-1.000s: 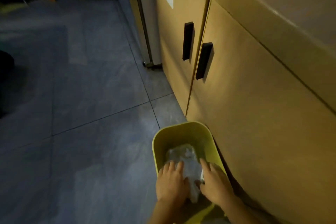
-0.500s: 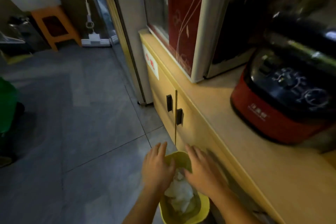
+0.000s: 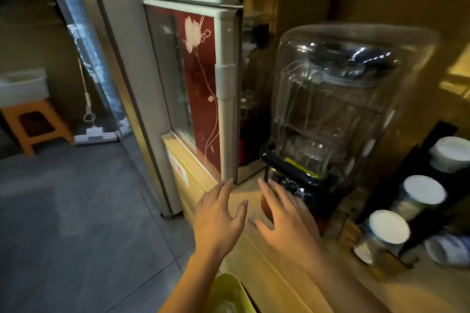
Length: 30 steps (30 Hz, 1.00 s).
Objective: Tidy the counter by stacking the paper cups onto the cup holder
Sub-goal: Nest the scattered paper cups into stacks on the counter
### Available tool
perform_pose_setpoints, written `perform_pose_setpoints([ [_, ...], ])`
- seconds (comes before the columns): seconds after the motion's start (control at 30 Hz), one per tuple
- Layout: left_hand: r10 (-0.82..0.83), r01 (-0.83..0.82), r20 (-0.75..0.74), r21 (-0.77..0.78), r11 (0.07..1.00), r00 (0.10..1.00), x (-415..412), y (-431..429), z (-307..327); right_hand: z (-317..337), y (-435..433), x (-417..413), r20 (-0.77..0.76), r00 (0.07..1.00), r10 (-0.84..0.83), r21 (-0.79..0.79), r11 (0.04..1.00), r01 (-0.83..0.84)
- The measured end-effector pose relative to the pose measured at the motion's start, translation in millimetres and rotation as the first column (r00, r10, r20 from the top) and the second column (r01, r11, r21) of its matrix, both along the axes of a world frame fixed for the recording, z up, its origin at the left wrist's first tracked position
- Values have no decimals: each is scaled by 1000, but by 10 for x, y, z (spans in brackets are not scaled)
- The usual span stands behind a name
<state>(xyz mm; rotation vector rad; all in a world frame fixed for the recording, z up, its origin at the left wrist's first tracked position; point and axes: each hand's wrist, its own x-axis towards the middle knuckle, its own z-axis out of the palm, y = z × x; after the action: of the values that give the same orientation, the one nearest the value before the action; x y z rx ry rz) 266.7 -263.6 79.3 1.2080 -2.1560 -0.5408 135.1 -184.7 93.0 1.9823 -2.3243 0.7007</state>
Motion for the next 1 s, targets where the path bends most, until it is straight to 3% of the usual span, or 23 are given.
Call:
perform_pose_setpoints([
  [0.27,-211,175,-216,-174,969,953,-637,464,797,703,612,-429,-4,983,-181,-205,963,177],
  [0.5,-400,359,-150,-242,902,904,-1265,905,1112,906,1262,-992,-10,911,-412,-198,894,402],
  [1.0,-699,682,-138,-156,714,701,-2919,2130,1018,936,3018,-2356,126,678,-724,-166,658,734],
])
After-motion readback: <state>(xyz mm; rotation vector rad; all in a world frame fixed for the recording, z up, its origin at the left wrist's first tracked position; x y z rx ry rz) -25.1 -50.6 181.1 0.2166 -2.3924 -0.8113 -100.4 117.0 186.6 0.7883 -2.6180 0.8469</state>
